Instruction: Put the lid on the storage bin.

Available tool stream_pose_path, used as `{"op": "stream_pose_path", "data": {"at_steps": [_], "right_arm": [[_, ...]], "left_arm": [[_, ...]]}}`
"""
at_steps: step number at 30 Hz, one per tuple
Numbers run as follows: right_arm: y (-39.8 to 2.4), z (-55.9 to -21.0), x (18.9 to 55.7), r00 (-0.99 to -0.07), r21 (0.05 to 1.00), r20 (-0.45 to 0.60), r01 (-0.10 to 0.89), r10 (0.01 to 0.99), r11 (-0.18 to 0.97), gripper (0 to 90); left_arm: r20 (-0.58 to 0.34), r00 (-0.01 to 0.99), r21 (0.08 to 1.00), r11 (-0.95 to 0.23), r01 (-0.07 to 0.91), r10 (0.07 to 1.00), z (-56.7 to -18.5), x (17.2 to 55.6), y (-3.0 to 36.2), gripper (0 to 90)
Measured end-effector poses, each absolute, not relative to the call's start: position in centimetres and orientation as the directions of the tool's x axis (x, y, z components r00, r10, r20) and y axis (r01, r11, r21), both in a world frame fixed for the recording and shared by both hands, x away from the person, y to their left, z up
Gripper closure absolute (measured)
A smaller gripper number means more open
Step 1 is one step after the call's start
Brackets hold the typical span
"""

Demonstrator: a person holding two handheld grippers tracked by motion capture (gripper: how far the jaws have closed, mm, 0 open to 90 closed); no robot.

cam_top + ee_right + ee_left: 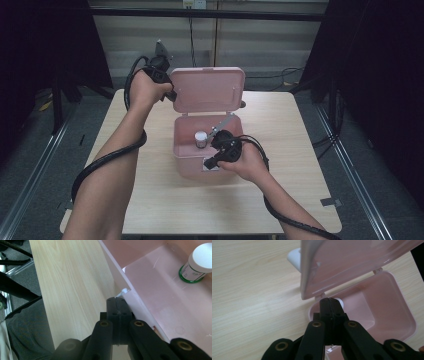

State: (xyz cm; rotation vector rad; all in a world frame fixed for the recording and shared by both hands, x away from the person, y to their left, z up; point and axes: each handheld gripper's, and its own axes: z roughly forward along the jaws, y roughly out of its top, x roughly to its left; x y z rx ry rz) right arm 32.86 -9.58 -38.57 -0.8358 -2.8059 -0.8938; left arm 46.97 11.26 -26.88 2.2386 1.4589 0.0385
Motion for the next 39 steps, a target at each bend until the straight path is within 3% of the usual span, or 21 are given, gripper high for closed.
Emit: {"op": "stream_pose_path", "data": {"at_steps": [8,14,19,27,39], "right_arm": [[-9.6,-38.6,32.9,-0.851,0.511,0.234,0.519,0.470,0.686,90.0],[-9.6,-38.6,32.9,-0.855,0.514,0.230,0.513,0.465,0.688,90.0],[-9.9,-38.7,33.2,-0.857,0.521,0.245,0.511,0.453,0.684,90.0],[-9.9,-38.8,33.4,-0.861,0.529,0.249,0.504,0.443,0.683,90.0],[-9.8,-38.7,33.4,-0.862,0.517,0.240,0.503,0.447,0.692,90.0]], "left_arm": [[-0.202,0.388,0.354,-0.302,0.885,0.899,-28.0,47.7,13.0,90.0],[-0.180,0.358,0.428,-0.255,0.867,0.916,-29.3,50.8,14.3,90.0],[-0.267,0.358,0.434,-0.220,0.873,0.895,-30.6,52.6,13.8,90.0],[-0.333,0.354,0.429,-0.194,0.882,0.874,-30.8,52.6,13.6,90.0],[-0.316,0.376,0.414,-0.230,0.881,0.871,-30.4,51.9,13.3,90.0]]}}
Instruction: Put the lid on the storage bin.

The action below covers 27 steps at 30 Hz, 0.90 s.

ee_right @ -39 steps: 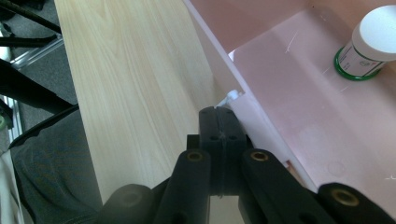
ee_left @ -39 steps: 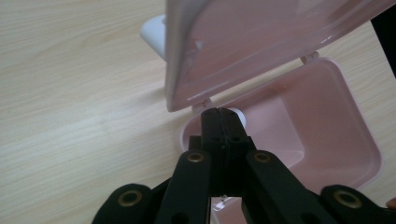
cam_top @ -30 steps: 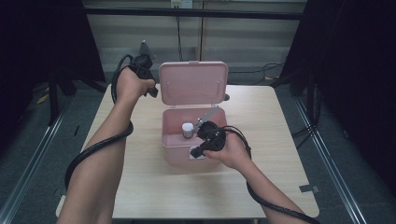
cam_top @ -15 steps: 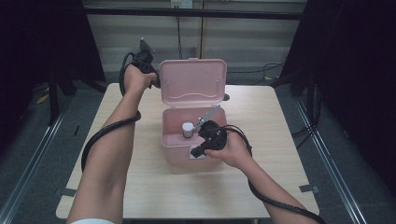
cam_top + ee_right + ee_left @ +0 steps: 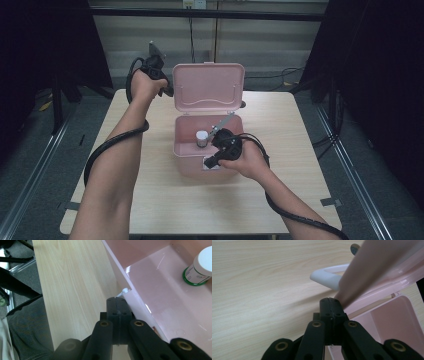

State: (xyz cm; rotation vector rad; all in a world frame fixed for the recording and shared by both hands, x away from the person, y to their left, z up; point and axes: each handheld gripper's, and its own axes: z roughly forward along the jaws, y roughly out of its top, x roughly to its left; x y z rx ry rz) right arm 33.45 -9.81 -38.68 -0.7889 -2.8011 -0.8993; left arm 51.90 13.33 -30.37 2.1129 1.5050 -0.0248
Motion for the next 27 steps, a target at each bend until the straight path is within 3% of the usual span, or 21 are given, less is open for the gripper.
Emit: {"op": "stream_pose_path", "data": {"at_steps": [16,18,21,25,27], "right_arm": [[-9.8,-38.7,33.4,-0.865,0.518,0.228,0.497,0.447,0.697,90.0],[-9.7,-38.7,33.4,-0.862,0.517,0.229,0.502,0.452,0.694,90.0],[-9.7,-38.6,33.4,-0.862,0.513,0.228,0.502,0.453,0.696,90.0],[-9.7,-38.7,33.3,-0.865,0.519,0.218,0.495,0.452,0.697,90.0],[-9.7,-38.6,33.3,-0.865,0.518,0.216,0.494,0.452,0.698,90.0]], "left_arm": [[-0.304,0.379,0.403,-0.243,0.883,0.874,-30.0,51.5,13.1,90.0],[-0.358,0.391,0.402,-0.238,0.884,0.848,-29.9,51.3,12.9,90.0],[-0.277,0.414,0.413,-0.282,0.866,0.867,-29.5,51.0,12.1,90.0],[-0.266,0.412,0.428,-0.277,0.861,0.871,-29.8,51.1,11.5,89.4],[-0.245,0.410,0.446,-0.273,0.852,0.879,-29.9,51.3,11.3,81.5]]}}
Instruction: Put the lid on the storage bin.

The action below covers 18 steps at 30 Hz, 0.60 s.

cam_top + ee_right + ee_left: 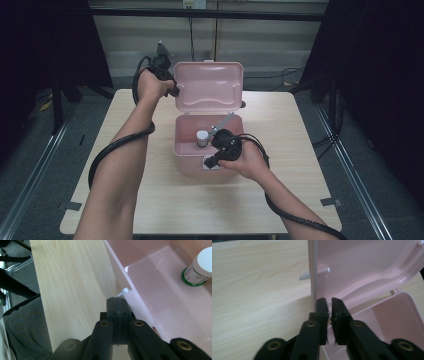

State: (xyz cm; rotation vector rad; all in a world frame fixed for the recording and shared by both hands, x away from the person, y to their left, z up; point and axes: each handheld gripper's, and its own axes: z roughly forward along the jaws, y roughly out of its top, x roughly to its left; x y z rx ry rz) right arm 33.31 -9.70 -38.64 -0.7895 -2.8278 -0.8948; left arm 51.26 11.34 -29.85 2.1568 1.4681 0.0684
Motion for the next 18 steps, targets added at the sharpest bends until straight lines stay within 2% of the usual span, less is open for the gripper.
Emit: {"op": "stream_pose_path", "data": {"at_steps": [2,5,8,12,16,18], "right_arm": [[-9.7,-38.7,33.4,-0.864,0.518,0.219,0.497,0.454,0.696,90.0],[-9.7,-38.7,33.4,-0.865,0.521,0.220,0.495,0.452,0.695,90.0],[-9.8,-38.7,33.5,-0.868,0.523,0.223,0.491,0.444,0.696,90.0],[-9.8,-38.6,33.5,-0.866,0.517,0.228,0.495,0.445,0.698,90.0],[-9.8,-38.7,33.6,-0.867,0.520,0.238,0.494,0.438,0.697,90.0],[-9.9,-38.7,33.6,-0.868,0.520,0.239,0.493,0.436,0.698,90.0]], "left_arm": [[-0.198,0.390,0.453,-0.269,0.850,0.899,-30.0,51.5,11.3,74.1],[-0.198,0.367,0.434,-0.254,0.864,0.909,-30.4,52.0,11.4,72.1],[-0.185,0.343,0.438,-0.235,0.868,0.921,-30.9,52.5,11.4,66.2],[-0.185,0.325,0.475,-0.205,0.856,0.927,-31.3,53.6,11.3,62.1],[-0.207,0.316,0.446,-0.198,0.873,0.926,-32.7,54.8,10.7,70.3],[-0.243,0.308,0.402,-0.194,0.895,0.920,-33.8,55.1,10.3,81.8]]}}
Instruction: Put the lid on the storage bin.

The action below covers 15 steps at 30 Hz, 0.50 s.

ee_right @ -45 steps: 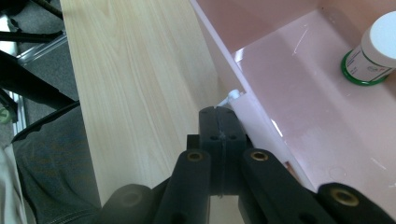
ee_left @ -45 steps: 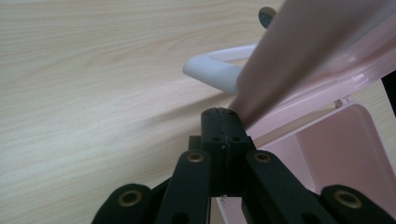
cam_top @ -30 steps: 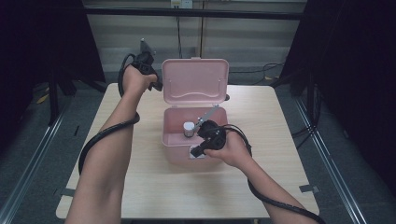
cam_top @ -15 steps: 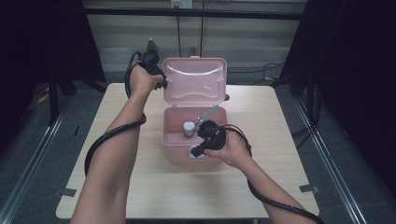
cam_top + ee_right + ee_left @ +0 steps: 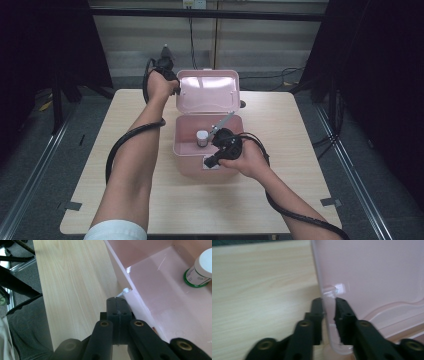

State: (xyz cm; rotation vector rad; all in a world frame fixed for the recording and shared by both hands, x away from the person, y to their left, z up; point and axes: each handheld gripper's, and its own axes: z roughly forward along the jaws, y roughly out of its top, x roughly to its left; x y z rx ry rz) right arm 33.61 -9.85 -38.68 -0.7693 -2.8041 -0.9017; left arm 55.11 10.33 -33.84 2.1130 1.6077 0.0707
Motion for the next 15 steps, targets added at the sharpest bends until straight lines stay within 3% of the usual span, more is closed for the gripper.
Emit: {"op": "stream_pose_path", "data": {"at_steps": [3,10,15], "right_arm": [[-9.9,-38.7,33.6,-0.870,0.523,0.236,0.490,0.434,0.698,90.0],[-9.9,-38.7,33.5,-0.869,0.526,0.233,0.490,0.436,0.695,90.0],[-10.0,-38.8,33.7,-0.873,0.532,0.235,0.483,0.427,0.695,90.0]], "left_arm": [[-0.244,0.310,0.368,-0.208,0.906,0.919,-35.0,55.3,9.9,88.7],[-0.220,0.304,0.360,-0.213,0.908,0.927,-36.3,55.5,10.2,86.5],[-0.201,0.291,0.372,-0.202,0.906,0.935,-37.1,56.0,10.4,80.1]]}}
